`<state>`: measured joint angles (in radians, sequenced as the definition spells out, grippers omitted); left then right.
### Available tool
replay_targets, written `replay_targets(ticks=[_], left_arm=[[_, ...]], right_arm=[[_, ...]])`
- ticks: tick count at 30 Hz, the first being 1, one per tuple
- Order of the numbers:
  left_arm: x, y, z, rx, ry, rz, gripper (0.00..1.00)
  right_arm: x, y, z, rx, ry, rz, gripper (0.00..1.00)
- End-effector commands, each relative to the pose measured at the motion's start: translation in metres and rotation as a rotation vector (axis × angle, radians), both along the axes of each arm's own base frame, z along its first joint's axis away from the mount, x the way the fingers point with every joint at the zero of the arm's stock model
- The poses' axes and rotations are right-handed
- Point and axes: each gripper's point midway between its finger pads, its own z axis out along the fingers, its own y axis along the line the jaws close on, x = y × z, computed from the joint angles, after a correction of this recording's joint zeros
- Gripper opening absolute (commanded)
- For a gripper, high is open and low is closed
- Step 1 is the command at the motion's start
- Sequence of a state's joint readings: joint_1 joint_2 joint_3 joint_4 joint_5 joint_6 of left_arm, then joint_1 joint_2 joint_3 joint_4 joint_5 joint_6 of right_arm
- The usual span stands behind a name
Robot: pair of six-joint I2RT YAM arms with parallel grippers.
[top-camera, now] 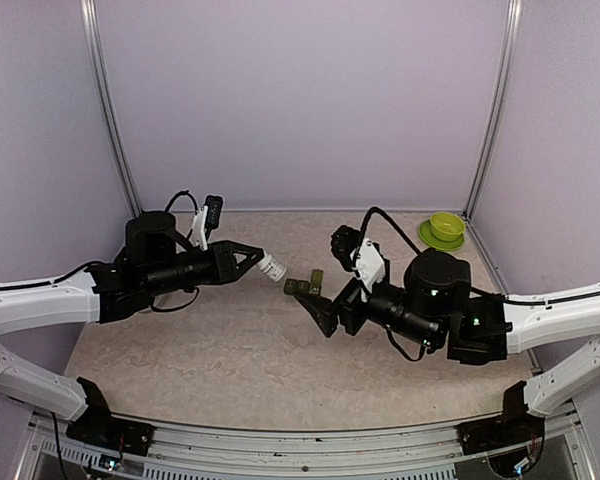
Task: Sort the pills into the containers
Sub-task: Place the pill bottle at the center of the board.
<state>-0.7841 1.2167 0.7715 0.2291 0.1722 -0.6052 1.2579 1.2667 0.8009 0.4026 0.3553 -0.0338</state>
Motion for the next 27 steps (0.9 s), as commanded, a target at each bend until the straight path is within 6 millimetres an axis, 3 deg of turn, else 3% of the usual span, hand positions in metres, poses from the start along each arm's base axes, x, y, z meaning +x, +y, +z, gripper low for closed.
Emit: replay_targets(ticks=[1,10,27], left_arm=[[0.028,0.023,-0.016,0.148,-0.047,0.143,0.13],[0.066,0.051,-0.052,0.307,-0.030,0.294,0.13],[0.121,0.085,-0.120,0.605,0.023,0.525,0.15]], right_arm=[[0.011,-0.025,-0.003,0.000,0.005,-0.072,1.00],[0.015,-0.045,-0.008,0.008,0.019,-0.117,1.00],[0.018,-0.048,-0.023,-0.011,0.039,-0.128,1.00]])
